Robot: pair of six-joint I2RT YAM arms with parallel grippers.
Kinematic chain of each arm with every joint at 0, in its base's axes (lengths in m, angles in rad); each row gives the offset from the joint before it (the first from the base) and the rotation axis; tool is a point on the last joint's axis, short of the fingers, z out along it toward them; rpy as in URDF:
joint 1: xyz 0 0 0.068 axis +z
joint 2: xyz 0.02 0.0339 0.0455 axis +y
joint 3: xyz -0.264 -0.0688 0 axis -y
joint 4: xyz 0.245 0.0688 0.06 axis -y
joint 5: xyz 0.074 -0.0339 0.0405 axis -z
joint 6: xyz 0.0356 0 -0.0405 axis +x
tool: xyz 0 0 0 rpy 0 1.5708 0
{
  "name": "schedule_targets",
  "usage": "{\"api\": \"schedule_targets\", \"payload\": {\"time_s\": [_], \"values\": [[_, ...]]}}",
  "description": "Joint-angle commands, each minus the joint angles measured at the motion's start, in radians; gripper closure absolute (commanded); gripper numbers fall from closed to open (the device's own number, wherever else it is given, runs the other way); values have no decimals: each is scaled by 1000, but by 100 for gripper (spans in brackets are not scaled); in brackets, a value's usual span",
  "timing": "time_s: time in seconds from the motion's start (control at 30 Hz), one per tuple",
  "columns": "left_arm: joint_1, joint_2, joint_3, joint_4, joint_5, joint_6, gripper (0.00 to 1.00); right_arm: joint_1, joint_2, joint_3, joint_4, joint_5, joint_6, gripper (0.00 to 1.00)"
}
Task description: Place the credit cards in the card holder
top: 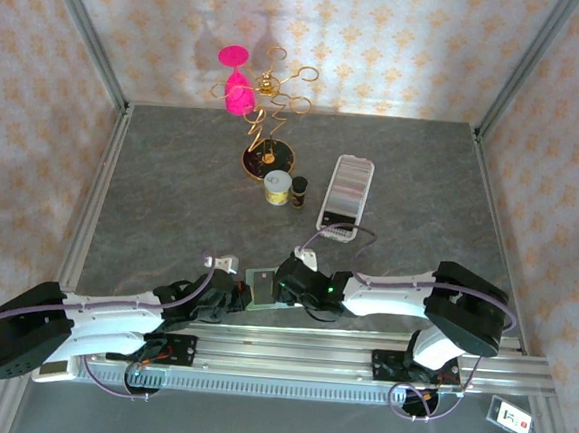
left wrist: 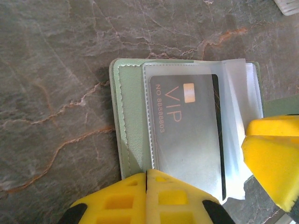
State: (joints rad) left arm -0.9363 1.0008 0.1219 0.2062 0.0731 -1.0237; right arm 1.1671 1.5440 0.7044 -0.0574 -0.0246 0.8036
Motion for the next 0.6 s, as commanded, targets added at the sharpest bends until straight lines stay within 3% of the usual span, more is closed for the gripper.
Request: {"api": "schedule_targets", "payload": {"time_s": [0.0,0.2,0.33,0.57], "values": [[-7,-9,-23,-55,-9,-11,97,7,29,3,35,-38,8,50],[-7,-23,-19,-42,1,-12,89,6,23,4,116,-68,23,50],[-8,-76,-37,-47,-11,-20,74,7,23,-8,185,-99,38,51],[-9,-149,-39,-85,-26,-26,70,6,46,-38,294,-137,74,52]]}}
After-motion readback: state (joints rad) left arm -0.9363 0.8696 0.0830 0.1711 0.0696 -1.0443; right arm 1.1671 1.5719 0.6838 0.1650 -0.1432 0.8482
